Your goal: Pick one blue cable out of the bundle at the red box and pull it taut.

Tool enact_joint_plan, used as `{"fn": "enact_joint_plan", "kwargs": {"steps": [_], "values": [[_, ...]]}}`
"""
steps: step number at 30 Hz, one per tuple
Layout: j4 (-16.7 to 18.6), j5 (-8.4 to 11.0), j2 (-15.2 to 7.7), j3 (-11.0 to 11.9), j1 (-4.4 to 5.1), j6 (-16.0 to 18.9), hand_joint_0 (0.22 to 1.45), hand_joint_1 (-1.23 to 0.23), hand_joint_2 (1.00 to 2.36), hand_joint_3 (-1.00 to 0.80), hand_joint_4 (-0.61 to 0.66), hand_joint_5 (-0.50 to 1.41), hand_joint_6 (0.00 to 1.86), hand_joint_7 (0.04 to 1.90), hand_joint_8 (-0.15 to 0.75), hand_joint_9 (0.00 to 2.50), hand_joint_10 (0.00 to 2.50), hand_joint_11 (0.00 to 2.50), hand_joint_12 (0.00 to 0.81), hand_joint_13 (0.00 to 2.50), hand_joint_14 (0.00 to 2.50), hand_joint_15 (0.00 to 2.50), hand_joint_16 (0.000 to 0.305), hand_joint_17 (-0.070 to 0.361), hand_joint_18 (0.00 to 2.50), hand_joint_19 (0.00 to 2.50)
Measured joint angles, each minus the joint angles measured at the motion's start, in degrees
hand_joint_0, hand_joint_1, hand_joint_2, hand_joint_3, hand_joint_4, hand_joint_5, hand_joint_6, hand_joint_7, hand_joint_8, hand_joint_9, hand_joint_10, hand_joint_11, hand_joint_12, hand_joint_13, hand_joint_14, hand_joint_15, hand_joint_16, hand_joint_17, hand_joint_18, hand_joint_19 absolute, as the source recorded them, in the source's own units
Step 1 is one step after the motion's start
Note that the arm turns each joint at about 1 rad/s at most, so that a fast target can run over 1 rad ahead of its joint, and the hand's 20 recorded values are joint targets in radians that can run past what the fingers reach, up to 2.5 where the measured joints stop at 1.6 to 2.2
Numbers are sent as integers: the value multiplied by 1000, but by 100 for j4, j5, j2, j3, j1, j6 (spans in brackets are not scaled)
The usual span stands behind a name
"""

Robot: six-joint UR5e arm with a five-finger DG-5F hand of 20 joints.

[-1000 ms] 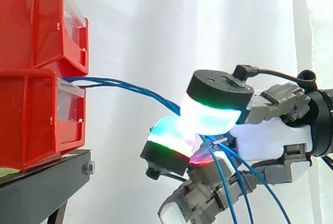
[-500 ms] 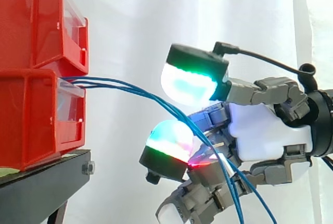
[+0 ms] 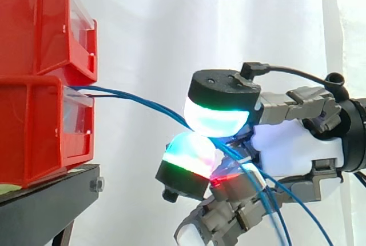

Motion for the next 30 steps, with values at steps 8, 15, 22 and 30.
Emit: {"fn": "enact_joint_plan", "kwargs": {"steps": [8, 15, 22, 30], "values": [[9, 48, 1, 2, 1, 2, 541, -821, 1006, -429, 195, -133, 900, 1029, 427, 1180, 9, 1209, 431, 706, 10, 323, 58, 130, 561, 298], [22, 107, 2, 3, -3, 3, 499, -548, 1000, -500, 173, -132, 870, 971, 442, 1240, 8, 1208, 467, 720, 9, 318, 62, 139, 553, 335], [25, 130, 2, 3, -12, 1, 588, -531, 1014, -248, 140, -124, 872, 962, 436, 1249, 8, 1212, 460, 738, 9, 317, 58, 131, 577, 370], [27, 132, 1, 1, -15, -12, 595, -664, 1008, -84, 159, -112, 879, 980, 501, 1292, 2, 1223, 502, 809, 8, 311, 68, 154, 705, 306]]}}
